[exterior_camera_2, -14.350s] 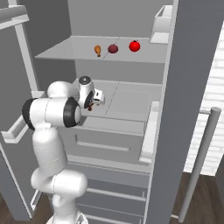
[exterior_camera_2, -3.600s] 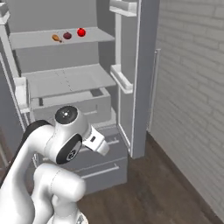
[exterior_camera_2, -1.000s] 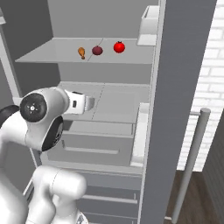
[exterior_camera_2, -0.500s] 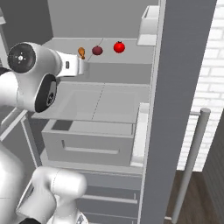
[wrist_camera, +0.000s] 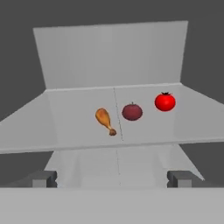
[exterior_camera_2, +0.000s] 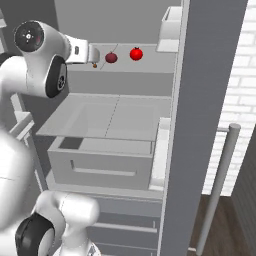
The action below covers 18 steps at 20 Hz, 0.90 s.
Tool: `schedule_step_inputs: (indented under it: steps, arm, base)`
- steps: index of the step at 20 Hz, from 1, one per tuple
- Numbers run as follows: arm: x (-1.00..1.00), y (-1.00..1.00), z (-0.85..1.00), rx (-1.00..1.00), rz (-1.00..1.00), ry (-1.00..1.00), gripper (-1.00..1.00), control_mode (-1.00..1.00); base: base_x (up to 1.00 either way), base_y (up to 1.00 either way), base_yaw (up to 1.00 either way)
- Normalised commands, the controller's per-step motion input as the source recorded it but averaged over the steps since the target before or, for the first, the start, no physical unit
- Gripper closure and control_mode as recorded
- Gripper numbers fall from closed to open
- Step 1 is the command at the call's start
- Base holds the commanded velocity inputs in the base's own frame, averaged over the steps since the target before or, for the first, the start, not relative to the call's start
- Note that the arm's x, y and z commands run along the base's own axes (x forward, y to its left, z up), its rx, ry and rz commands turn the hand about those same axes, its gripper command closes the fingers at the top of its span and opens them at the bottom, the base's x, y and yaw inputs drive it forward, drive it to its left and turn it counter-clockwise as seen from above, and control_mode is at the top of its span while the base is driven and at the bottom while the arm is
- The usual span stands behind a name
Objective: Place one tomato and one chicken drumstick in each tupperware on the nearby counter, to pack two identical lunches.
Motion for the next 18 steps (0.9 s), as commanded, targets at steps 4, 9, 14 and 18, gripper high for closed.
schedule_step_inputs:
  steps: [4,9,14,18]
  arm:
    - [1.00,0.36,-0.01,0.07,0.00,0.00,-1.00,-1.00]
    - [1.00,-0.02,-0.08,0.00,0.01,0.24,-1.00,-1.00]
    - [0.96,-0.06,-0.32,0.00,0.08,0.22,-1.00,-1.00]
    - [0.74,0.09,-0.52,-0.02,0.10,0.00,-1.00,-1.00]
  base:
    - [0.00,0.00,0.00]
    - [0.00,0.00,0.00]
    - [0.00,0.00,0.00]
    - [0.00,0.00,0.00]
